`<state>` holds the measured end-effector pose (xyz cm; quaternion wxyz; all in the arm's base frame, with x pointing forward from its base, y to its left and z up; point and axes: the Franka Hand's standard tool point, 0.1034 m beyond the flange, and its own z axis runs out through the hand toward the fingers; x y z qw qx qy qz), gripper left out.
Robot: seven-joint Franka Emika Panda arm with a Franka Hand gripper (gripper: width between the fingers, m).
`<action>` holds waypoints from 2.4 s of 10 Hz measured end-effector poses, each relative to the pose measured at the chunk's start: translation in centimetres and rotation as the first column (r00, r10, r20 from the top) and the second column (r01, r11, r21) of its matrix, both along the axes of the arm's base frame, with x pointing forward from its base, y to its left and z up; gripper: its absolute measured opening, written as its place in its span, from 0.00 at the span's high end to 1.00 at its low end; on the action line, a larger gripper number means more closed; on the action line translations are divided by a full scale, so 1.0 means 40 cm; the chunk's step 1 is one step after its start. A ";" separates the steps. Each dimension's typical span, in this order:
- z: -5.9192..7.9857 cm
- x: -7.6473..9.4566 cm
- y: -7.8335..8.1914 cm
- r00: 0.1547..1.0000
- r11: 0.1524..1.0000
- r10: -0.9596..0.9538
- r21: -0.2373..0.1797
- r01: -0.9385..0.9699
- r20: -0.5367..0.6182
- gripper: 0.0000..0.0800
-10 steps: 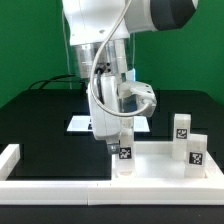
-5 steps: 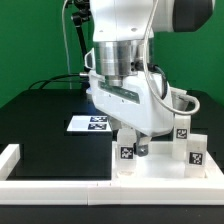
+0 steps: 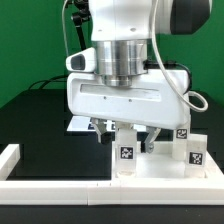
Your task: Assemble square table
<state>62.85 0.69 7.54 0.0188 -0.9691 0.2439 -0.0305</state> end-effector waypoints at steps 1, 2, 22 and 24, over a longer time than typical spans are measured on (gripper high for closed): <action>0.001 0.001 0.002 0.994 0.994 0.106 -0.010 -0.106 0.003 0.19; 0.008 0.012 0.000 0.985 0.985 0.169 -0.023 -0.169 0.025 0.19; -0.003 -0.002 -0.010 0.771 0.764 -0.634 0.105 0.637 -0.065 0.23; -0.004 -0.002 -0.020 0.858 0.852 -0.512 0.102 0.514 -0.046 0.20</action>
Offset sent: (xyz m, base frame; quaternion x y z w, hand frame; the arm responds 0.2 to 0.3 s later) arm 0.0000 0.0000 0.0000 0.0000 0.0000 0.0000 1.0000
